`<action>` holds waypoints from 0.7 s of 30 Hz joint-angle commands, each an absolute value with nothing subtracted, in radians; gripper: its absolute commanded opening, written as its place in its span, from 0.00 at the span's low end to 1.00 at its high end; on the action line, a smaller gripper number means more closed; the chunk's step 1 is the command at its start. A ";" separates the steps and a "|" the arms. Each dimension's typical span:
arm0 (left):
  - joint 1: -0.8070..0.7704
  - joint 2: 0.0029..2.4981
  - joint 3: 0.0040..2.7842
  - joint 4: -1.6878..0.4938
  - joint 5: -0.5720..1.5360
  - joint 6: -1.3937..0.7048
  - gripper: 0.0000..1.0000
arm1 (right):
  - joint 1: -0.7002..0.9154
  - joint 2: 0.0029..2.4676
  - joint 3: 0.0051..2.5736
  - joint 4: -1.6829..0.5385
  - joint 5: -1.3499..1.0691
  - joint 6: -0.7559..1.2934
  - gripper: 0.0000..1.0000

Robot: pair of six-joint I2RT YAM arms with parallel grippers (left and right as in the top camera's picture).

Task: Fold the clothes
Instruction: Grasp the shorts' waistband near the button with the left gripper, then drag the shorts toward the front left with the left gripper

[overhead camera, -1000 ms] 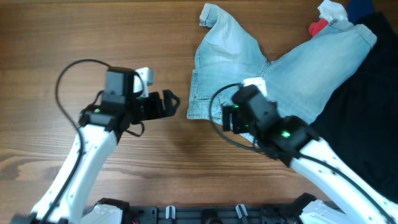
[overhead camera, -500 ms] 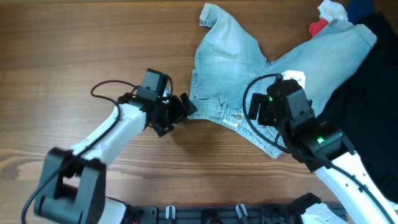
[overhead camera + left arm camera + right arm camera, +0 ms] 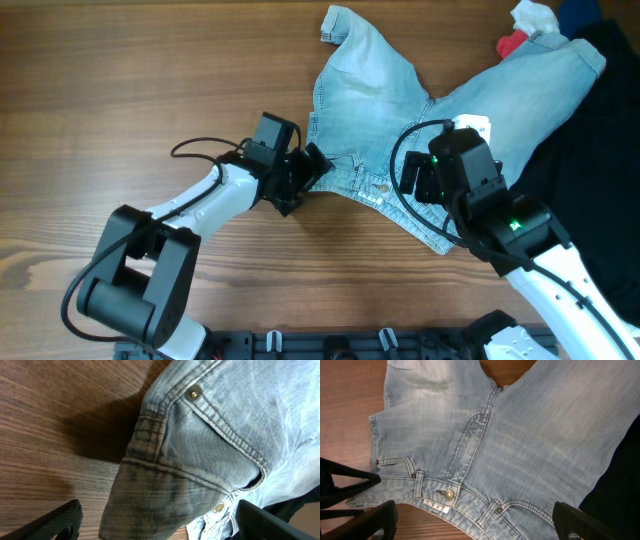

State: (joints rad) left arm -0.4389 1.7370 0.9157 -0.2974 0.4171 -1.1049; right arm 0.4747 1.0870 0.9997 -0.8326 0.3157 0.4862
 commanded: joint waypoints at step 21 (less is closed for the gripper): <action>-0.382 1.658 0.922 -0.298 0.249 -0.913 0.04 | 0.471 1.083 1.021 -0.854 0.341 0.497 1.00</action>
